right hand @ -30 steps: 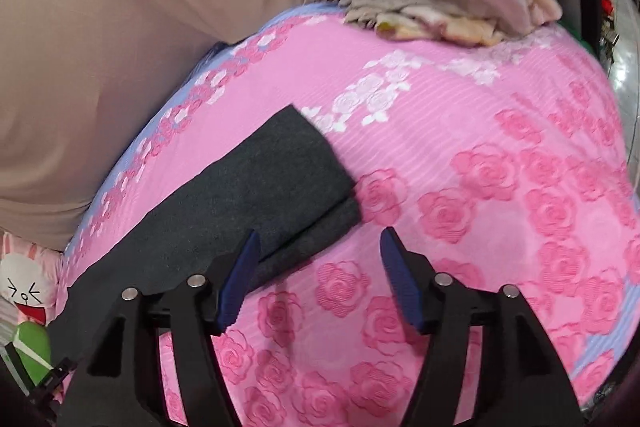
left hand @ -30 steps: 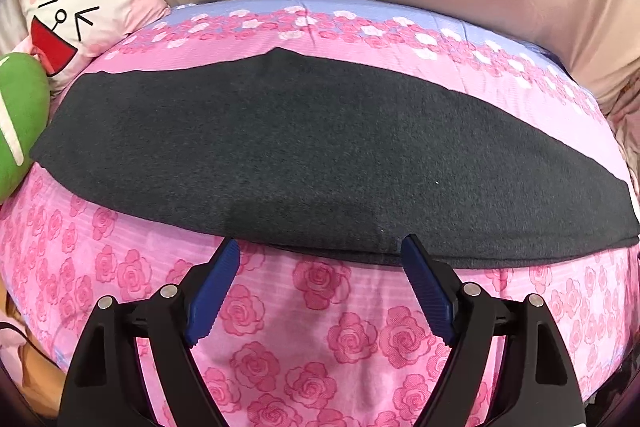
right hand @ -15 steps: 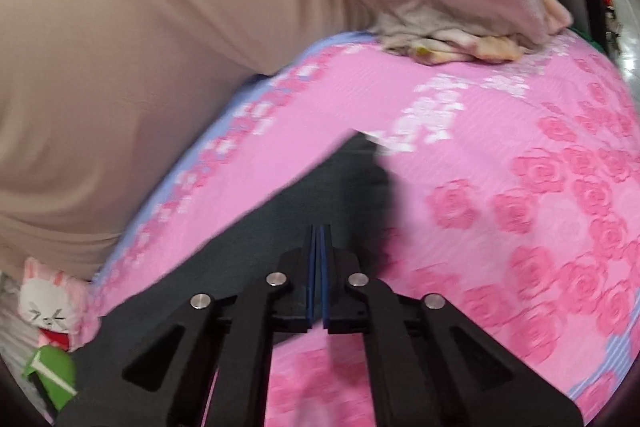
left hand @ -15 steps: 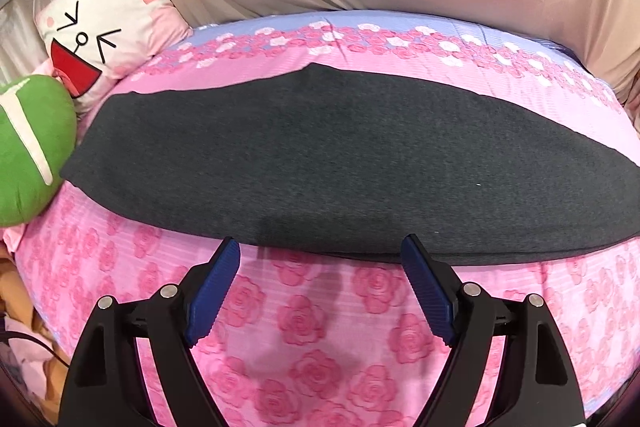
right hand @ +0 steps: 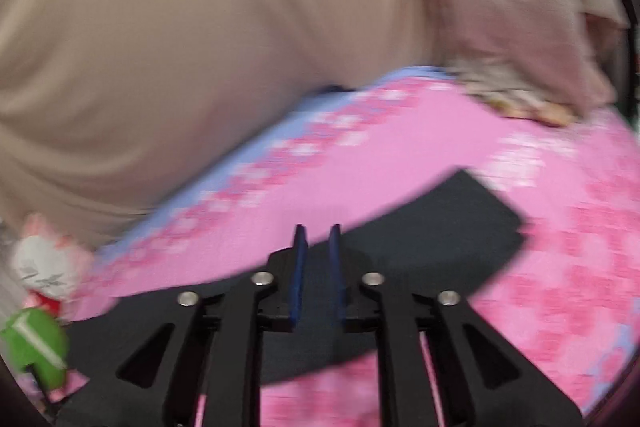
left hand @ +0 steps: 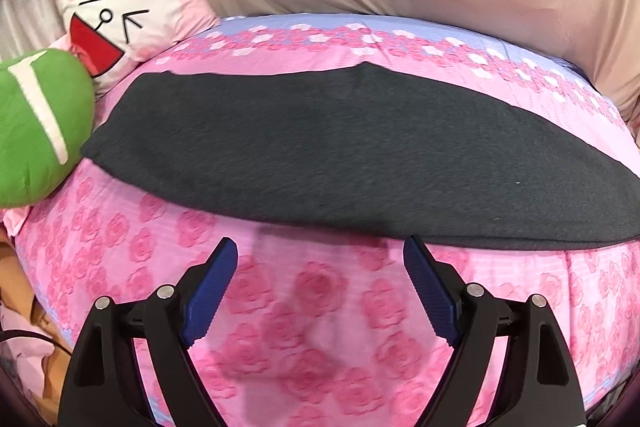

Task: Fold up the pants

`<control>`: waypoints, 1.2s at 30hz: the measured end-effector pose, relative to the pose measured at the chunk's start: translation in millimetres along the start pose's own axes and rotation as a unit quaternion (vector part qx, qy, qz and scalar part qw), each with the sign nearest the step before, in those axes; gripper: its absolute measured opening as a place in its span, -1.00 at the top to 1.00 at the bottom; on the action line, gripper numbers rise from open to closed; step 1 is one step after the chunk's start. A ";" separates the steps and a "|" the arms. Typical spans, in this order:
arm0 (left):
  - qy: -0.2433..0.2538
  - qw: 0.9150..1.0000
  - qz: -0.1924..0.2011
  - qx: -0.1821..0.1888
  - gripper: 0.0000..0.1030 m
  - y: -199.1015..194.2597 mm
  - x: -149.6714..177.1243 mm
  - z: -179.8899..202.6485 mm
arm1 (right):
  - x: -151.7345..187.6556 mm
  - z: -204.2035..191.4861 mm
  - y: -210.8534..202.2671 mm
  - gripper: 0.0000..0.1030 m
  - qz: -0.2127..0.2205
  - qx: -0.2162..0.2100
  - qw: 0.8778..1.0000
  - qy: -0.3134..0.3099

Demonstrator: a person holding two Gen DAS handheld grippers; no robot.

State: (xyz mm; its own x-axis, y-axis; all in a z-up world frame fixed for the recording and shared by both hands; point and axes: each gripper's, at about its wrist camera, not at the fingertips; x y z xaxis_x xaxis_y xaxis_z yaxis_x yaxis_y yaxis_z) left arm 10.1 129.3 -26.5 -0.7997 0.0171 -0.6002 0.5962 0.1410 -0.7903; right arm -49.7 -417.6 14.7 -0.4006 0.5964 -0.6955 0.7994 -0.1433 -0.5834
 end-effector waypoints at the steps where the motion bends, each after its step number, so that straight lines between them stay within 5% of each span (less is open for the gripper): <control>1: -0.001 1.000 0.000 -0.004 -0.60 0.3 0.5 -3.1 | 4.1 19.8 0.1 0.06 -0.007 0.023 1.000 0.009; 5: 0.009 1.000 0.001 -0.010 -0.60 0.2 -0.6 3.4 | 18.4 97.0 12.8 -0.04 -0.045 0.095 0.993 0.059; 11: 0.023 1.000 0.006 -0.001 -0.62 -7.9 -4.4 33.7 | 15.8 115.3 47.4 -0.13 -0.066 0.101 0.991 0.055; 14: 0.023 1.000 0.004 0.003 -0.62 -9.0 -5.6 37.9 | 8.5 110.3 60.7 0.78 -0.074 0.079 0.992 0.058; 16: 0.019 1.000 0.005 -0.006 -0.62 -8.8 -6.2 36.6 | 5.8 99.0 62.3 0.78 -0.067 0.047 0.994 0.069; 20: -0.005 1.000 0.001 -0.012 -0.62 -2.9 -10.3 17.3 | -4.5 13.4 45.8 0.78 -0.036 -0.045 0.998 0.018; 23: -0.026 1.000 0.000 -0.016 -0.62 2.0 -12.2 -3.1 | 0.5 -89.0 40.9 0.78 -0.044 -0.129 0.988 -0.066; 28: -0.056 0.998 -0.005 -0.023 -0.62 5.7 -9.9 -37.1 | 79.5 -258.3 68.4 0.61 -0.142 -0.267 0.934 -0.192; 29: -0.062 0.998 -0.006 -0.024 -0.62 6.2 -8.9 -44.7 | 104.2 -282.4 80.4 0.34 -0.176 -0.283 0.919 -0.213; 31: -0.076 0.997 -0.010 -0.022 -0.62 7.1 -7.4 -60.3 | 146.4 -312.8 91.7 0.24 -0.209 -0.284 0.899 -0.259; 33: -0.097 0.995 -0.014 -0.013 -0.66 8.3 -4.5 -83.2 | 164.9 -320.2 82.1 0.23 -0.196 -0.263 0.895 -0.303; 34: -0.108 0.994 -0.016 -0.009 -0.67 9.6 -3.5 -91.7 | 163.4 -313.1 70.3 0.21 -0.180 -0.255 0.899 -0.307; 36: -0.140 0.990 -0.022 -0.007 -0.67 14.8 -2.6 -114.6 | 145.9 -289.2 53.6 -0.15 -0.154 -0.237 0.915 -0.288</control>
State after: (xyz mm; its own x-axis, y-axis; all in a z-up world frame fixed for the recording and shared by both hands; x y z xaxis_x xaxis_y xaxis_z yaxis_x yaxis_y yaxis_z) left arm 12.8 244.8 -22.5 -0.7719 -0.2647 -0.5780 0.5592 0.1497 -0.8154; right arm 64.1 -109.9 3.2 -0.7005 0.0151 -0.7135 0.6577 0.4019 -0.6371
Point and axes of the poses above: each gripper's, at about its wrist camera, not at the fingertips, and y roughly the way its jaws point, z to its right, x to its underside, and after that the axes turned 6 degrees about -x, right-handed
